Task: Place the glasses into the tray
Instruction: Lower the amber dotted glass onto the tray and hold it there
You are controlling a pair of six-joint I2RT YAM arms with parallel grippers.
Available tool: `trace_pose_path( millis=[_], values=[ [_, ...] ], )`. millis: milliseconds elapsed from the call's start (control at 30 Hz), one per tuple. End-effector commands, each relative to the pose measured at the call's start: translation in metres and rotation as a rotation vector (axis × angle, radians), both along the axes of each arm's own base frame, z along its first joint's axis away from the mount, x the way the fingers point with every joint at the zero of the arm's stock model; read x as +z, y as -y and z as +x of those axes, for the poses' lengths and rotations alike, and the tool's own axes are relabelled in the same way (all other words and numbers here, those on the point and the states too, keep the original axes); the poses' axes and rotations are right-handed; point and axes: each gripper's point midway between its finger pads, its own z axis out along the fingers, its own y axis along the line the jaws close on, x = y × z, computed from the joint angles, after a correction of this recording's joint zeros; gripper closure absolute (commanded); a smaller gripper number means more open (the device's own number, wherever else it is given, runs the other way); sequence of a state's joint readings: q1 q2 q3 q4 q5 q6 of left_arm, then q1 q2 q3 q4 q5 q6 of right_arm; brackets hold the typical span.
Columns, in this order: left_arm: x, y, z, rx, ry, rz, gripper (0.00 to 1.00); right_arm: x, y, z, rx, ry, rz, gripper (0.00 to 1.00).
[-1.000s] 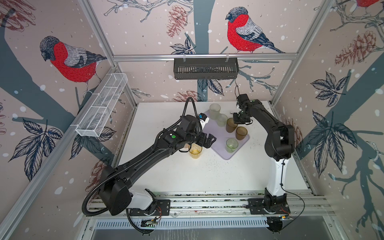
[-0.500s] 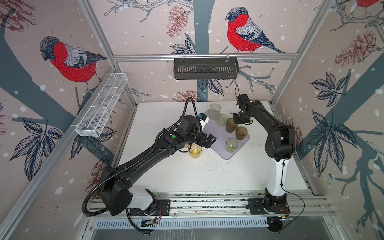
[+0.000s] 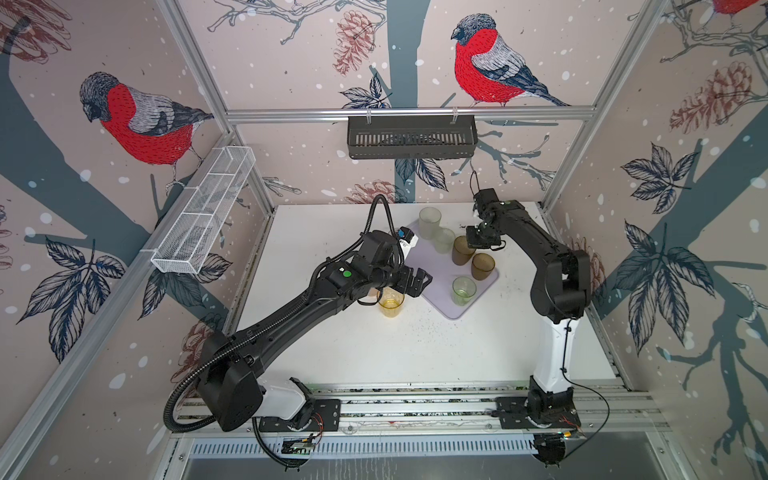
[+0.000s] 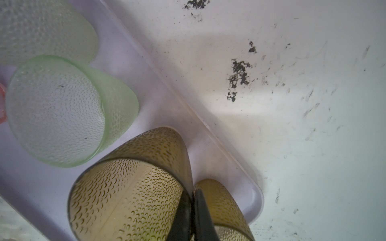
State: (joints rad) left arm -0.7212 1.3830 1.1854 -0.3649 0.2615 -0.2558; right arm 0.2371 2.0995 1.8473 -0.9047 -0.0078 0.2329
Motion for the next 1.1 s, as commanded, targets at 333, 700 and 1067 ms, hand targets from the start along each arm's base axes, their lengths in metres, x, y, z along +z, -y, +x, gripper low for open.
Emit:
trace_pose_path(
  millis=[333,700,1067],
  values=[
    [0.0038,0.0018,-0.0013,-0.008,0.009,-0.015,0.02,0.0025,0.0007,-0.008,0.012,-0.013,-0.014,0.96],
    [0.0043,0.0011,-0.0014,-0.008,0.013,-0.013,0.02,0.0016,0.001,-0.006,0.01,-0.013,-0.018,0.95],
    [0.003,0.0008,-0.0014,-0.006,0.012,-0.01,0.01,0.0011,0.0005,-0.0072,0.015,-0.016,-0.02,0.88]
  ],
)
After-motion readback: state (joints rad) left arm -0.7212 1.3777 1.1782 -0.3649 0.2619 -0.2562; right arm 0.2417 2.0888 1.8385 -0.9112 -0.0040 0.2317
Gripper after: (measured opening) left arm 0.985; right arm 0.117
